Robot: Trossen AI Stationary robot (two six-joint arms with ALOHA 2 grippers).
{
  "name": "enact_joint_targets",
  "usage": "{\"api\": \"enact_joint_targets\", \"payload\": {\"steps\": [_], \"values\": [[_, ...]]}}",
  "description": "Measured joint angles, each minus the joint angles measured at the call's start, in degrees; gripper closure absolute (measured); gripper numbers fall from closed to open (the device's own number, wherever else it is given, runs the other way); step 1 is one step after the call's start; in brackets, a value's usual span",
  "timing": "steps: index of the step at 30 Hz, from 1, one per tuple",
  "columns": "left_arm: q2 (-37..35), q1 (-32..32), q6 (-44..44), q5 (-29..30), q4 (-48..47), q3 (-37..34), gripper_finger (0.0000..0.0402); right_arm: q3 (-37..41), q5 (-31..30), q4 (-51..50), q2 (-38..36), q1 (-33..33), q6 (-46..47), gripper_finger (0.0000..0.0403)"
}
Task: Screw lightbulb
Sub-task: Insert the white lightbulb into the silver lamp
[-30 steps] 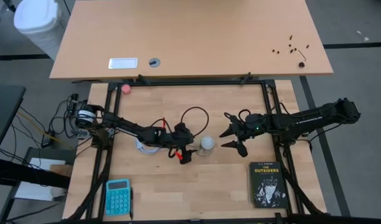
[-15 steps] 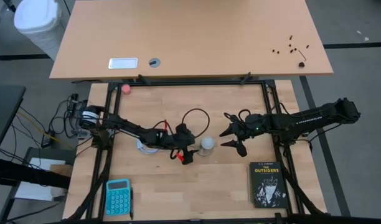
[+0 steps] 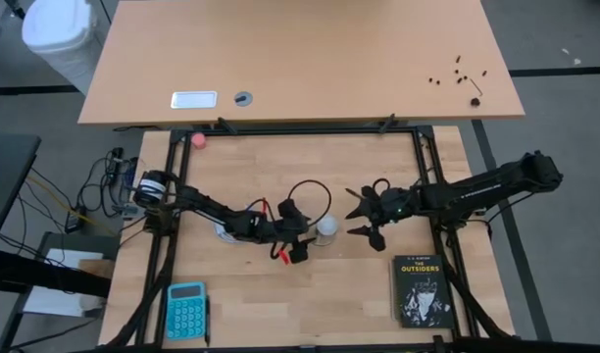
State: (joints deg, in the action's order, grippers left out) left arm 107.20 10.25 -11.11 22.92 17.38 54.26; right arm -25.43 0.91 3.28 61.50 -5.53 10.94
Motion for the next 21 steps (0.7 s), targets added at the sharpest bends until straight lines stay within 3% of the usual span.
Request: {"api": "enact_joint_targets", "payload": {"steps": [5,10,14,21], "values": [[0.0,0.01,-0.33,1.31,0.24,0.0,0.0099,0.0,-0.43,6.95,5.81,-2.0,-0.42,0.0175],[0.0,-0.01,-0.33,2.08,1.02,0.04,0.0099,0.0,-8.51,8.68,9.7,-3.43,-0.32,0.0177],[0.0,-0.01,0.0,2.08,0.68,0.04,0.0106,0.04,-9.22,9.08,10.5,-4.42,1.19,0.0177],[0.73,-0.05,-0.06,-3.58,2.58,0.07,0.0129,0.04,-10.01,10.63,10.57,-4.99,1.32,0.0177]]}}
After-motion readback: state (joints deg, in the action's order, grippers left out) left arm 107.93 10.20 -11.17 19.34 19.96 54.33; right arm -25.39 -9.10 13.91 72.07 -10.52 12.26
